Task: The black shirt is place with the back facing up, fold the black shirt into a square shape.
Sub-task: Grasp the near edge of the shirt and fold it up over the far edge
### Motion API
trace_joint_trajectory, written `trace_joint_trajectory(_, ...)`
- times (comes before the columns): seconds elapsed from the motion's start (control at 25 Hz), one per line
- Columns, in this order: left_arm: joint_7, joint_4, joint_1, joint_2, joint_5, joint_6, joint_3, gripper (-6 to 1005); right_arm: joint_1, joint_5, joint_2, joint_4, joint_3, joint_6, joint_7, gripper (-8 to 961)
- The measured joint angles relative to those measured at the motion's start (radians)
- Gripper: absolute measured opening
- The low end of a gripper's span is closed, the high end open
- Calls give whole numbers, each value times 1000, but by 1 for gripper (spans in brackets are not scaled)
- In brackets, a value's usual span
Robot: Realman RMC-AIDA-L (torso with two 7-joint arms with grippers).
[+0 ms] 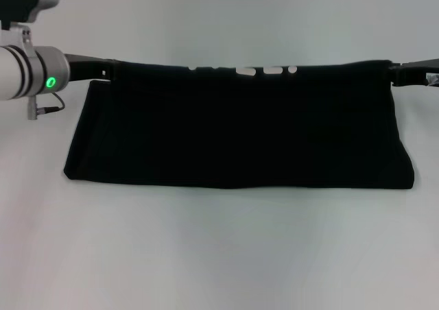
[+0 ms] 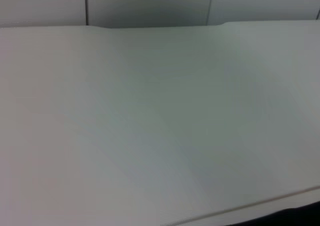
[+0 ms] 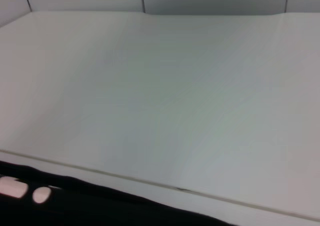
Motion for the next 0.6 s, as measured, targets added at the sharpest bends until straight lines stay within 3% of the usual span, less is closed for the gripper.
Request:
trace_joint_trajectory(0.2,-1,-7,-5,-26,-3,-121,2,129,-13,0,10,-17,-16,33,-16,49)
trace_joint_trajectory(0.44,-2,-6,1,-50,-28,-243,0,282,-26,4,20,-54,-16,57,-24,367)
trace_joint_trajectory(0.6,-40,45,23,-42,-41,-95,1,460,-38,36,14,-82,-5,-79,-15,525)
